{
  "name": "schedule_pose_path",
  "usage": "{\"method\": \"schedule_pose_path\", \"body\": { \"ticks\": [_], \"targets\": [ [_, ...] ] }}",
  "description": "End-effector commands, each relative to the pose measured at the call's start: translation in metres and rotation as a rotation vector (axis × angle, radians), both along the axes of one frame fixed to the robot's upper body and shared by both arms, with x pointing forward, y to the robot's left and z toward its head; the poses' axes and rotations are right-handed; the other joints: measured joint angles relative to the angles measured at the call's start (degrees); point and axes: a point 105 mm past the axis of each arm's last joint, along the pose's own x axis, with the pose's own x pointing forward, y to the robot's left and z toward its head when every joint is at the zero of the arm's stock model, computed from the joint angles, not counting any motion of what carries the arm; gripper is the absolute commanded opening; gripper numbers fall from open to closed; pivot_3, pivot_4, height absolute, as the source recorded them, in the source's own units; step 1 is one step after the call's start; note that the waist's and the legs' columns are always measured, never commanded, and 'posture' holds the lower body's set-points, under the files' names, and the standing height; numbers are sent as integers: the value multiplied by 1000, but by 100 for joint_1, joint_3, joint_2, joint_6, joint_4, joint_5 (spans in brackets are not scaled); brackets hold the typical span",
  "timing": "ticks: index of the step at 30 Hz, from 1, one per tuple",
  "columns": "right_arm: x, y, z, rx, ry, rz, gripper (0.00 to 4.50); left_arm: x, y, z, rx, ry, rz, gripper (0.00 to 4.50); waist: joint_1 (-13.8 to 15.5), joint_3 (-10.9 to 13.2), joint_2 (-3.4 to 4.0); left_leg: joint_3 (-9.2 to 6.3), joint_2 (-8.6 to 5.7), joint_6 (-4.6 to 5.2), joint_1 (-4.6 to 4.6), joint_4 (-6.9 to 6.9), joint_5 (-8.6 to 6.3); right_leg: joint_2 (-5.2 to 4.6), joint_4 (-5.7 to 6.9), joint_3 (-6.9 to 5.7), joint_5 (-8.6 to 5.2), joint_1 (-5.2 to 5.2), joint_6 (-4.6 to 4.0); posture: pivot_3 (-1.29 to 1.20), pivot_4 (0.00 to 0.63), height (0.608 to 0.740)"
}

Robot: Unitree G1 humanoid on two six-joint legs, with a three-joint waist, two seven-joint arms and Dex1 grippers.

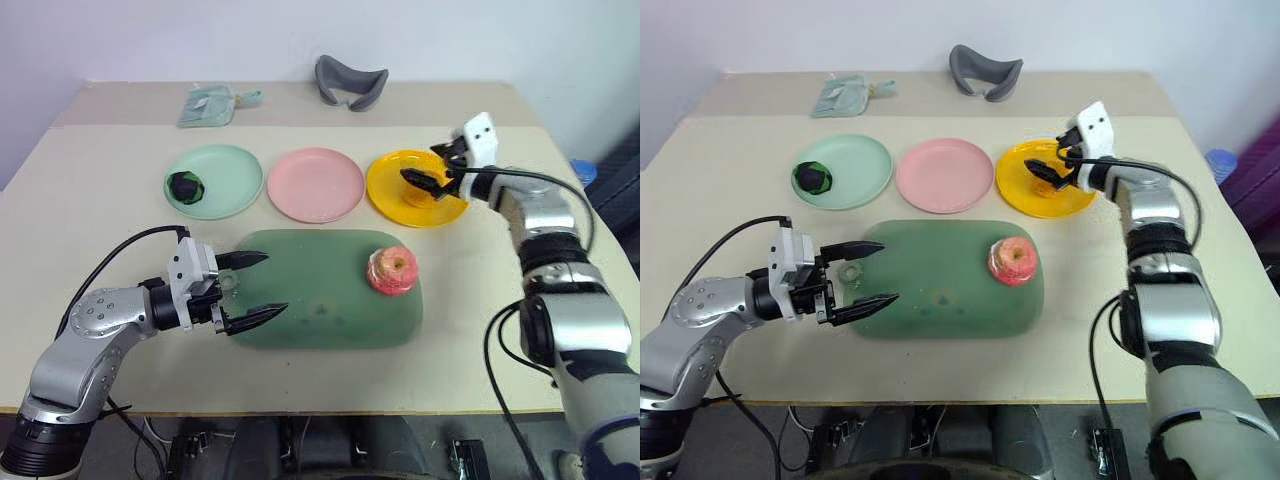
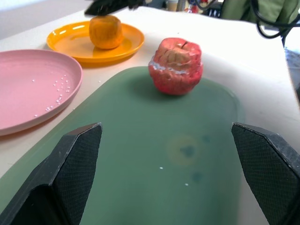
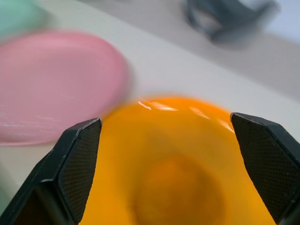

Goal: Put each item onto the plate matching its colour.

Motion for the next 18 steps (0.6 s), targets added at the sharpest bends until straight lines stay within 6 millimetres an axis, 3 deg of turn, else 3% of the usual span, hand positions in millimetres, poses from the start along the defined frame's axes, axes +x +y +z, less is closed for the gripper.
{"method": "schedule_pose_path", "body": {
  "ticks": [1,4,8,13,18],
  "targets": [
    [-45,10,19,26,-26,185,4472,-5,-6,7,-2,-16,-65,4500,28,0,0,1,-1,0,0,2,0,0,1,0,0,0,0,0,150,740],
    [-83,13,3,-2,79,266,4472,-4,-9,9,-4,-9,-112,4500,109,0,0,-1,-3,0,1,4,0,2,3,0,0,1,0,0,150,740],
    [-110,22,-13,10,183,290,4472,-1,-12,11,-2,-6,-160,4500,80,-1,2,2,-4,0,7,13,0,5,6,1,2,8,-1,0,150,740],
    [-125,34,-30,5,251,310,4472,1,-14,11,7,-1,-191,4500,107,-1,2,0,-1,-3,7,12,1,15,5,2,2,8,-3,0,150,740],
    [-125,41,-42,-1,272,318,4472,4,-15,12,11,-4,-198,4500,122,-1,1,0,-2,-3,6,16,1,15,5,1,2,11,-3,0,150,740]
  ]
}}
